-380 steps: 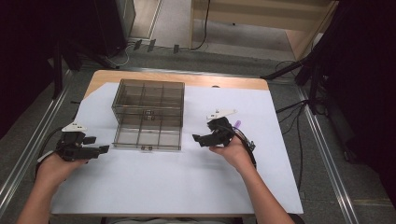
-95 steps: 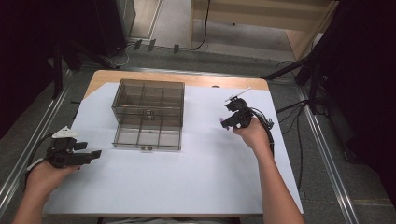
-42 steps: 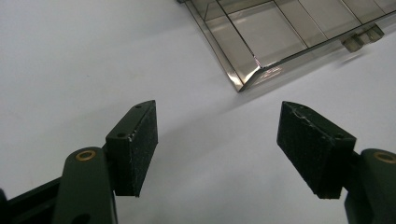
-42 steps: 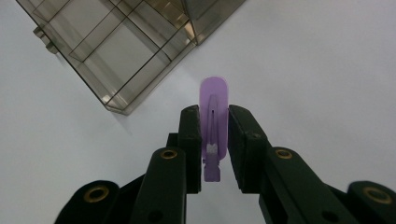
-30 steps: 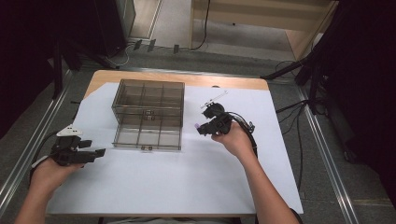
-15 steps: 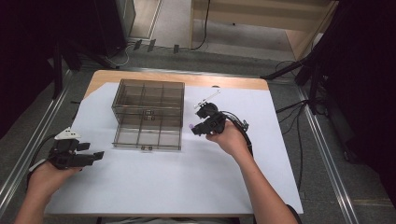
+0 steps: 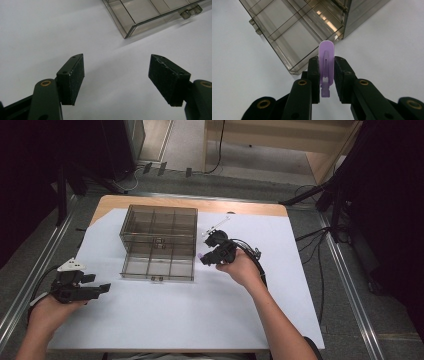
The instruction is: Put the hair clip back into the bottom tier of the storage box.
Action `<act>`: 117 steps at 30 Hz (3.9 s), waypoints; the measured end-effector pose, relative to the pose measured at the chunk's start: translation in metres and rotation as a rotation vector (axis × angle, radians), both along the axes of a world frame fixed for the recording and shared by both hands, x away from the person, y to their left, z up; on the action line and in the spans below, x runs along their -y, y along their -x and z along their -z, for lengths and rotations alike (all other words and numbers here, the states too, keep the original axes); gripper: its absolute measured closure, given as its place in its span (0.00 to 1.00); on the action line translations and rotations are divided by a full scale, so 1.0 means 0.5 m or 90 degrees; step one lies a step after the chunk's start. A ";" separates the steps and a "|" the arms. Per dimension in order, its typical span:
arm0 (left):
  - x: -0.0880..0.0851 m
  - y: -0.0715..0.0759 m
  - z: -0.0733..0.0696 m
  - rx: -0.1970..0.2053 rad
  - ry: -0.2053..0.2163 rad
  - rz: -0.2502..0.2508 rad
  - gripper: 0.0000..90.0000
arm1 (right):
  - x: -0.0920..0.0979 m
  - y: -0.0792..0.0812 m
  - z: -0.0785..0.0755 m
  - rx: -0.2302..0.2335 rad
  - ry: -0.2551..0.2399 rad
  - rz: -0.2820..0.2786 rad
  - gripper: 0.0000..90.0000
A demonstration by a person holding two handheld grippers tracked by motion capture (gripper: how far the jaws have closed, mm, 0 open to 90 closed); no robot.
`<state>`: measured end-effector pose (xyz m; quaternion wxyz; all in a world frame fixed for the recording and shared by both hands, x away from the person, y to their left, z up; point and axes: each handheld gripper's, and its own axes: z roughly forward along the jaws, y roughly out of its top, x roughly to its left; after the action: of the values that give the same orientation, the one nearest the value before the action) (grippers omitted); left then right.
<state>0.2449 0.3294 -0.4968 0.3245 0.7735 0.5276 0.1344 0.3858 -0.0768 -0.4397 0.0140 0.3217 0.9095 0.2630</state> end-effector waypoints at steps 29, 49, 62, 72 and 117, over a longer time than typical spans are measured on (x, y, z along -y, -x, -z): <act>0.007 0.012 0.005 -0.009 -0.005 0.002 0.33 | -0.062 0.009 0.013 0.000 0.002 -0.039 0.86; 0.007 0.014 0.006 -0.010 -0.005 0.002 0.33 | -0.102 0.013 0.035 -0.005 0.015 -0.063 0.86; 0.007 0.014 0.006 -0.013 -0.007 0.003 0.33 | -0.127 0.012 0.050 -0.007 0.014 -0.071 0.86; 0.008 0.014 0.007 -0.013 -0.007 0.003 0.33 | -0.130 0.004 0.068 -0.020 0.032 -0.064 0.86; 0.006 0.014 0.007 -0.013 -0.007 0.005 0.33 | -0.150 0.005 0.102 -0.026 0.073 -0.074 0.86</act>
<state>0.2379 0.3264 -0.5003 0.3153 0.7787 0.5271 0.1280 0.3832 -0.0018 -0.4907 -0.0014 0.2721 0.9403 0.2046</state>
